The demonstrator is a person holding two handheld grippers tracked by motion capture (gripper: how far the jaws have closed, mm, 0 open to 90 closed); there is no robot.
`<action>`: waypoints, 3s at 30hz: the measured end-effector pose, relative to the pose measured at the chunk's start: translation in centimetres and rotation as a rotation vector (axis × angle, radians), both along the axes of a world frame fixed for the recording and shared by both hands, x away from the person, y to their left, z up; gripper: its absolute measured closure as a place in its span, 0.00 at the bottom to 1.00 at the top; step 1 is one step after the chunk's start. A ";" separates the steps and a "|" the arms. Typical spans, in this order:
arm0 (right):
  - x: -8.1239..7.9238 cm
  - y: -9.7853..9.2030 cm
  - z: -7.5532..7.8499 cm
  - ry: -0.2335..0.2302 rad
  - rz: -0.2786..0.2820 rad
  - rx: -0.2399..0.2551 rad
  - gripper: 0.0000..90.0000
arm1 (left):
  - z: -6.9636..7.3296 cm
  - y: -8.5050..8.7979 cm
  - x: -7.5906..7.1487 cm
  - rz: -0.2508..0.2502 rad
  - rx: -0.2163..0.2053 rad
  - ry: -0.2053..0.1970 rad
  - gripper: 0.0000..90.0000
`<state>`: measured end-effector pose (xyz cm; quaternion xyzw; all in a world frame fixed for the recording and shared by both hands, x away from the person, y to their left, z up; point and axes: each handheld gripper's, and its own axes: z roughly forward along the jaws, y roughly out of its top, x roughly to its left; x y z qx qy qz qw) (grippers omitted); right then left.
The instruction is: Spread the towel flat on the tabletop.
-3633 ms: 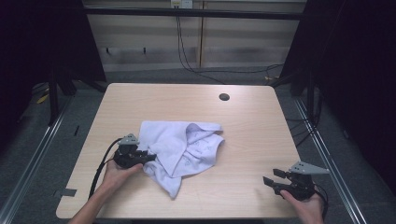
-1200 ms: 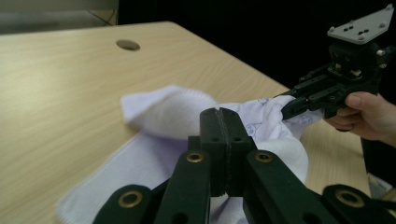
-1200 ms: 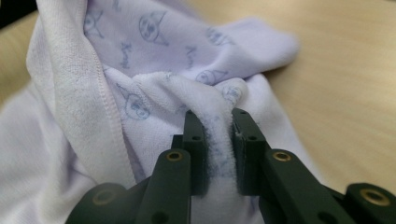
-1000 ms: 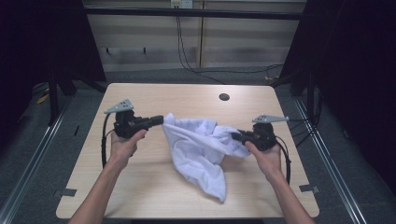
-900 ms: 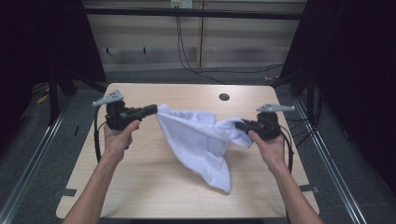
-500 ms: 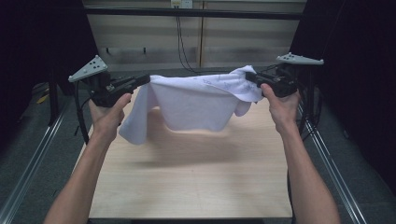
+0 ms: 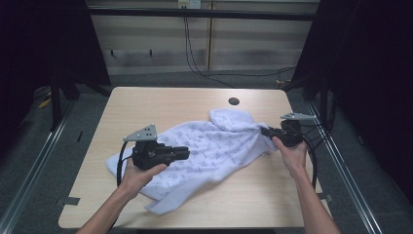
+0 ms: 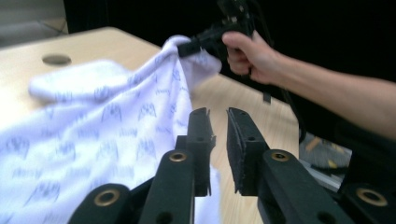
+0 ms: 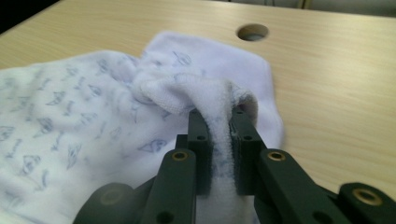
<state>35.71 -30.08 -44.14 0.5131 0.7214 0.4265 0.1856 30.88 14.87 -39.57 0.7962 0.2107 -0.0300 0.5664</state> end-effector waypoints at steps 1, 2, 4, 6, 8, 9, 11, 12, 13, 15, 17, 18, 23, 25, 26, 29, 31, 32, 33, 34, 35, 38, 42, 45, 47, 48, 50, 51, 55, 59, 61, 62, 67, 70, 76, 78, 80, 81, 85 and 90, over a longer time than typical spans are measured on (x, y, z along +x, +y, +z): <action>0.1 -0.3 -0.2 0.002 -0.010 0.008 0.86 | -0.6 0.4 0.2 0.016 0.032 0.008 0.84; 0.1 -0.6 -0.5 0.005 -0.021 0.024 0.75 | -1.1 0.7 0.3 0.023 0.052 0.016 0.83; -0.3 -0.4 -0.5 0.005 -0.021 0.015 0.62 | -2.9 1.9 0.8 0.042 0.095 0.057 0.81; -1.2 0.2 -0.4 -0.001 -0.010 -0.013 0.55 | -4.9 3.2 1.2 0.066 0.112 0.101 0.81; -2.2 0.7 -0.3 -0.013 0.015 -0.025 0.53 | -6.8 4.3 1.4 0.085 0.157 0.115 0.84; -2.8 0.9 -0.3 -0.020 0.023 -0.018 0.52 | -7.5 4.7 1.6 0.091 0.181 0.133 0.85; -3.9 1.4 -0.5 -0.025 0.042 -0.010 0.51 | -8.4 5.1 1.7 0.090 0.222 0.134 0.86; -4.5 1.7 -0.6 -0.030 0.053 0.000 0.51 | -8.8 5.3 1.7 0.094 0.241 0.130 0.87; -5.3 2.2 -0.8 -0.032 0.069 0.005 0.50 | -9.0 5.4 1.8 0.092 0.245 0.143 0.87; -6.4 2.9 -0.9 -0.035 0.082 0.005 0.48 | -9.5 5.3 2.0 0.093 0.263 0.153 0.85; -7.4 3.6 -0.8 -0.039 0.103 0.005 0.46 | -10.2 4.8 2.0 0.080 0.313 0.155 0.85; -8.1 4.0 -0.6 -0.043 0.113 0.001 0.46 | -10.4 4.5 1.9 0.079 0.340 0.147 0.85; -10.5 5.2 -0.7 -0.021 0.189 0.034 0.47 | -10.5 3.7 1.2 0.082 0.380 0.113 1.00; -11.4 5.9 -0.8 -0.032 0.207 0.006 0.49 | -10.5 3.5 0.8 0.085 0.374 0.128 1.00; -11.5 6.2 -0.9 -0.017 0.233 0.031 0.50 | -10.5 3.4 0.5 0.077 0.365 0.145 1.00; -11.5 7.5 -2.3 0.041 0.311 0.040 0.52 | -10.5 2.7 -0.4 0.046 0.360 0.157 1.00; -11.4 8.8 -3.6 0.082 0.351 -0.005 0.51 | -10.5 2.0 -0.9 0.010 0.359 0.169 1.00; -11.3 9.5 -4.0 0.093 0.360 -0.027 0.51 | -10.6 1.6 -1.1 -0.002 0.355 0.176 1.00; -11.1 10.0 -4.4 0.102 0.371 -0.041 0.50 | -10.5 1.3 -1.3 -0.002 0.358 0.184 1.00; -11.0 10.4 -4.7 0.102 0.378 -0.053 0.50 | -10.5 1.0 -1.4 -0.007 0.360 0.180 1.00; -10.9 10.6 -4.8 0.110 0.376 -0.066 0.50 | -10.5 0.6 -1.6 -0.020 0.362 0.178 1.00; -10.8 11.3 -5.6 0.080 0.375 -0.187 0.70 | -10.5 0.1 -1.6 -0.030 0.359 0.193 1.00; -9.1 10.0 -5.7 0.090 0.317 -0.195 0.92 | -10.3 -0.3 -1.2 -0.028 0.356 0.199 0.91; -7.2 8.8 -5.7 0.090 0.286 -0.213 0.95 | -10.0 0.0 -0.8 -0.012 0.327 0.200 0.87; -5.8 8.1 -5.6 0.096 0.261 -0.214 0.96 | -9.7 0.4 -0.4 0.011 0.321 0.190 0.85; -4.5 7.4 -5.8 0.092 0.240 -0.211 0.96 | -9.6 0.6 -0.3 0.014 0.320 0.190 0.85; -3.2 6.8 -5.8 0.097 0.212 -0.206 0.97 | -9.4 1.3 0.0 0.039 0.303 0.183 0.83; -2.1 6.4 -5.9 0.091 0.195 -0.198 0.97 | -9.2 1.8 0.1 0.050 0.294 0.177 0.82; 0.9 5.2 -6.1 0.090 0.131 -0.190 0.96 | -8.8 3.7 0.2 0.071 0.275 0.171 0.79; 2.2 5.0 -6.0 0.093 0.102 -0.185 0.85 | -9.2 5.9 -0.5 0.106 0.295 0.186 0.75; 1.4 5.0 -5.5 0.079 0.090 -0.173 0.73 | -9.5 6.6 -1.0 0.118 0.311 0.186 0.72; 0.6 5.1 -5.1 0.073 0.102 -0.172 0.69 | -9.5 7.0 -1.4 0.119 0.325 0.175 0.70; -5.9 5.6 -2.0 0.027 0.211 -0.095 0.66 | -9.4 8.2 -2.3 0.124 0.313 0.175 0.64; -10.5 6.8 -1.3 0.037 0.315 -0.047 0.66 | -9.7 8.6 -2.4 0.148 0.320 0.184 0.64; -15.0 9.5 -2.3 0.062 0.451 -0.006 0.62 | -10.1 7.9 -2.1 0.147 0.364 0.171 0.66; -15.0 10.4 -2.7 0.073 0.486 0.015 0.59 | -10.1 7.5 -2.3 0.121 0.379 0.154 0.75; -14.9 11.3 -3.0 0.085 0.518 0.004 0.55 | -10.2 7.2 -2.6 0.097 0.399 0.119 0.89; -14.9 11.6 -3.3 0.097 0.524 -0.005 0.55 | -10.2 7.1 -2.6 0.092 0.396 0.118 0.95; -15.1 12.2 -4.2 0.135 0.545 -0.062 0.63 | -10.2 7.1 -2.5 0.105 0.394 0.140 0.98; -15.5 11.4 -5.1 0.182 0.549 -0.107 0.97 | -9.6 8.1 -1.9 0.144 0.285 0.166 0.98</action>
